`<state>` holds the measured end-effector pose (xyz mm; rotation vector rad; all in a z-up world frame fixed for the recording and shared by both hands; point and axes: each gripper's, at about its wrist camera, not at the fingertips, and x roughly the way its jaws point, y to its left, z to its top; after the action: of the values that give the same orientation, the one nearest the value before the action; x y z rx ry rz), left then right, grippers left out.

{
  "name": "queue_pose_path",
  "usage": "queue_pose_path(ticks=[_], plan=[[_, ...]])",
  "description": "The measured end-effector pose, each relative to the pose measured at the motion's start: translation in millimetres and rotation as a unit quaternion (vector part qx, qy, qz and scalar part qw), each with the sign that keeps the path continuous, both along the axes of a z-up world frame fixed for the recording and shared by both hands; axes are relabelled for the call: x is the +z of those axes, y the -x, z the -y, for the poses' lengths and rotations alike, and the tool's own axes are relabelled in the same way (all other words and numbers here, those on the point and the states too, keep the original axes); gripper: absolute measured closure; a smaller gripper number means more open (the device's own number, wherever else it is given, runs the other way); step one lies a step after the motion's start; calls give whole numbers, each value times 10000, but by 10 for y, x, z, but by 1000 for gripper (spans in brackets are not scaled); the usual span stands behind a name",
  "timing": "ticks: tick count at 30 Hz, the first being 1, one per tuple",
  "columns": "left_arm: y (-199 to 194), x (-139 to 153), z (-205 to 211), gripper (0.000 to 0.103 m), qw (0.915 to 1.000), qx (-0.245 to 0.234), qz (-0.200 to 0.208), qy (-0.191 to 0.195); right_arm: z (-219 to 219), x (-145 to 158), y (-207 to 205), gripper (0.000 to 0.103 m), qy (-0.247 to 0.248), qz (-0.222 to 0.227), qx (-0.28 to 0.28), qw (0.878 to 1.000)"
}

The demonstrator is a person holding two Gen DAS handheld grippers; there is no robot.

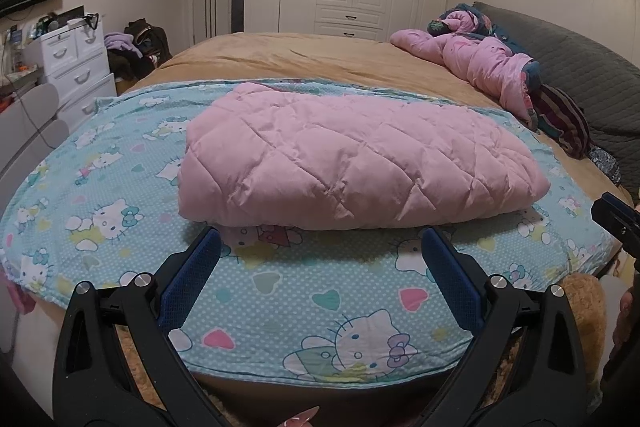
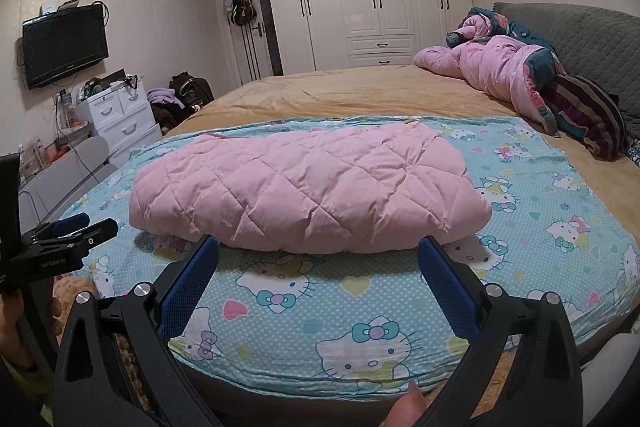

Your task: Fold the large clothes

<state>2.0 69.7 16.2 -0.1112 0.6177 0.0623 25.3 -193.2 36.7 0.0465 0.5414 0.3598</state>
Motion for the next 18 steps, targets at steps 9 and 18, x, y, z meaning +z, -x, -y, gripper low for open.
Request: queue_pose_path(ticks=[9, 18], plan=[[-5, 4, 3, 9, 10000, -15, 24, 15, -29, 4, 6, 4, 13, 0, -4, 10000], [-10, -1, 6, 9, 10000, -18, 10, 17, -29, -2, -10, 4, 9, -18, 0, 10000]])
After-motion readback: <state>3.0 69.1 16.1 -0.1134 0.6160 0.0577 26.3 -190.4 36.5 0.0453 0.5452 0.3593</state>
